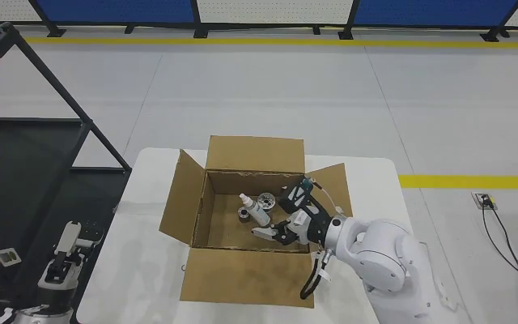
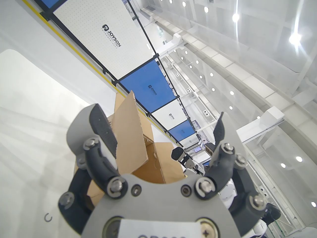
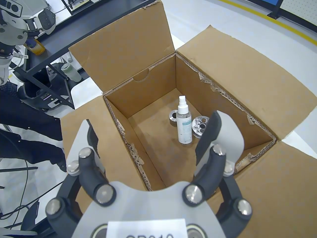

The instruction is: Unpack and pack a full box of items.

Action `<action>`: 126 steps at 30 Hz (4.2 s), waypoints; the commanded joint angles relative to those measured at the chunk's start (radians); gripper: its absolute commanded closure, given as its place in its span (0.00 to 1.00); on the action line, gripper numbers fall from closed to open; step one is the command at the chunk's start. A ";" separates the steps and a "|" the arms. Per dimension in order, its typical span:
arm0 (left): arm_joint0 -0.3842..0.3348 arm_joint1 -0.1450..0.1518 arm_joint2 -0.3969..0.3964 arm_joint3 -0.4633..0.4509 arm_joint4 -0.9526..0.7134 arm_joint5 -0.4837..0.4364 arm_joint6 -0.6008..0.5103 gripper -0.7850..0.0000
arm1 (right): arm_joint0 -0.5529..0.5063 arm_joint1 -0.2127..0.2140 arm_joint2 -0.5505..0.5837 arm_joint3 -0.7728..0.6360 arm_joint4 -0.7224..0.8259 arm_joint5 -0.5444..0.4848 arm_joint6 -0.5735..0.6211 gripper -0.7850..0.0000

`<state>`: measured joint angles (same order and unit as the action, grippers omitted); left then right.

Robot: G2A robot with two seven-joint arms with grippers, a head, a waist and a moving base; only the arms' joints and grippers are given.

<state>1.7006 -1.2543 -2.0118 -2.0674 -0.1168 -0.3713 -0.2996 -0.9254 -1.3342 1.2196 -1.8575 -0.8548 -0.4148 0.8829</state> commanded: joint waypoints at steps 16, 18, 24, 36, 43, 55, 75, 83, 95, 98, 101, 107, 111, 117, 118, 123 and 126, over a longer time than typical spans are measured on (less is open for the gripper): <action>-0.182 0.025 0.173 0.013 0.239 0.144 -0.201 0.00 | -0.107 0.066 0.351 -0.024 0.673 -0.176 0.105 0.00; -0.202 0.028 0.199 0.017 0.260 0.147 -0.225 0.00 | -0.132 0.076 0.415 -0.032 0.714 -0.167 0.110 0.00; -0.231 0.033 0.268 0.008 0.296 0.154 -0.275 0.00 | -0.200 0.100 0.558 -0.022 0.773 -0.100 0.122 0.00; -0.283 0.040 0.395 0.017 0.357 0.204 -0.330 0.00 | -0.094 0.136 0.514 0.230 0.762 0.047 0.255 0.00; -0.335 0.044 0.453 0.060 0.373 0.226 -0.366 0.00 | -0.031 0.148 0.440 0.305 0.763 0.044 0.314 0.00; -0.373 0.049 0.511 0.121 0.392 0.237 -0.366 0.00 | 0.030 0.160 0.309 0.323 1.005 -0.061 0.461 0.00; -0.392 0.058 0.533 0.191 0.372 0.234 -0.341 0.00 | 0.231 0.113 -0.089 0.539 0.940 -0.124 0.233 0.00; -0.391 0.062 0.542 0.197 0.372 0.229 -0.335 0.00 | 0.249 0.107 -0.142 0.572 0.878 -0.124 0.184 0.00; -0.382 0.066 0.554 0.209 0.369 0.224 -0.296 0.00 | 0.248 0.110 -0.182 0.556 0.728 -0.070 0.111 0.00; -0.381 0.066 0.558 0.209 0.368 0.227 -0.288 0.00 | 0.246 0.111 -0.185 0.550 0.725 -0.071 0.109 0.00; -0.379 0.067 0.560 0.208 0.369 0.227 -0.280 0.00 | 0.242 0.114 -0.181 0.539 0.731 -0.081 0.109 0.00; -0.363 0.069 0.548 0.181 0.347 0.206 -0.249 0.00 | 0.225 0.125 -0.149 0.498 0.756 -0.109 0.105 0.00; -0.348 0.072 0.526 0.151 0.332 0.181 -0.239 0.00 | 0.208 0.134 -0.120 0.463 0.767 -0.126 0.088 0.00; -0.292 0.083 0.435 0.094 0.296 0.128 -0.247 0.00 | 0.189 0.147 -0.072 0.428 0.800 -0.138 0.081 0.00; -0.275 0.085 0.412 0.088 0.274 0.117 -0.255 0.00 | 0.183 0.151 -0.063 0.421 0.803 -0.139 0.086 0.00; -0.179 0.099 0.256 0.080 0.182 0.052 -0.318 0.00 | 0.176 0.156 -0.047 0.411 0.793 -0.133 0.093 0.00; -0.131 0.108 0.180 0.096 0.122 -0.002 -0.380 0.00 | 0.176 0.156 -0.047 0.411 0.793 -0.133 0.093 0.00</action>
<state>1.5538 -1.1495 -1.8041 -1.9786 0.0253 -0.3545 -0.6560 -0.7494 -1.1783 1.1724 -1.4465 -0.0618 -0.5475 0.9756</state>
